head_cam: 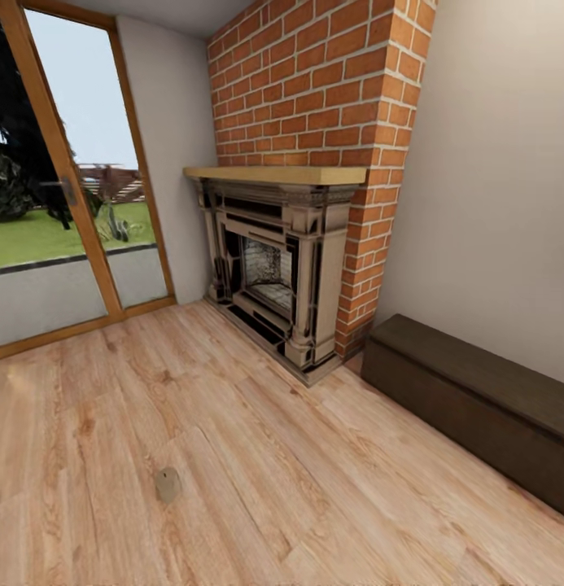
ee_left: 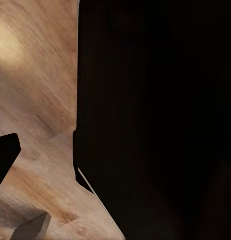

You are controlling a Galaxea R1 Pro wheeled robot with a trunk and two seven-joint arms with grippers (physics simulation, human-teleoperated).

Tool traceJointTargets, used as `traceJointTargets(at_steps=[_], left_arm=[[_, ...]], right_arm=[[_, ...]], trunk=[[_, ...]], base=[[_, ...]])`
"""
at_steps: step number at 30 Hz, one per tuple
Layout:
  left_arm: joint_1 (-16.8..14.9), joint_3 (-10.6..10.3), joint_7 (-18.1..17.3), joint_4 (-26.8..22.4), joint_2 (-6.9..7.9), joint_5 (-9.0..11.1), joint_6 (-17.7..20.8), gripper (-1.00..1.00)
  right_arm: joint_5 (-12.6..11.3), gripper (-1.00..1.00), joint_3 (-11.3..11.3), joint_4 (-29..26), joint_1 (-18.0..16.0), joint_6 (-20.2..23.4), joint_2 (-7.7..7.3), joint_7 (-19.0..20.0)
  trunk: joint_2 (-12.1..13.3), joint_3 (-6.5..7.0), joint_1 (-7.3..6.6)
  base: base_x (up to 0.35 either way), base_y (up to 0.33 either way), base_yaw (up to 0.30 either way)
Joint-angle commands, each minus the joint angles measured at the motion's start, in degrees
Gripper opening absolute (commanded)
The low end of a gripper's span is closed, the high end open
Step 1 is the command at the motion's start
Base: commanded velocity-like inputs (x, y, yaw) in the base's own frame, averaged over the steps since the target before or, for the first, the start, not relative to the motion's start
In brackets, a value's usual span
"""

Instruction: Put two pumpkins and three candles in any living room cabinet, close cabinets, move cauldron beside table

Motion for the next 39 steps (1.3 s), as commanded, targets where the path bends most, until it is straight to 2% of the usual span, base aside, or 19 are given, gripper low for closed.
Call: traceJointTargets(at_steps=[1,12,25,39], left_arm=[[0.0,0.0,0.0,0.0,0.00,0.0,0.0,1.00],[0.0,0.0,0.0,0.0,0.00,0.0,0.0,1.00],[0.0,0.0,0.0,0.0,0.00,0.0,0.0,1.00],[0.0,0.0,0.0,0.0,0.00,0.0,0.0,1.00]], right_arm=[[0.0,1.00,0.0,0.0,0.0,0.0,-0.03,0.0],[0.0,1.00,-0.5,-0.2,0.0,-0.4,-0.04,-0.1],[0.0,1.00,-0.5,-0.3,0.0,-0.4,0.00,-0.1],[0.0,1.00,-0.5,-0.3,0.0,-0.4,0.00,-0.1]], trunk=[[0.0,-0.10,0.00],[0.0,-0.74,0.00],[0.0,-1.63,0.00],[0.0,-2.32,0.00]], base=[[0.001,0.000,-0.001],[0.000,0.000,-0.123],[0.000,0.000,-0.037],[0.000,0.000,-0.214]])
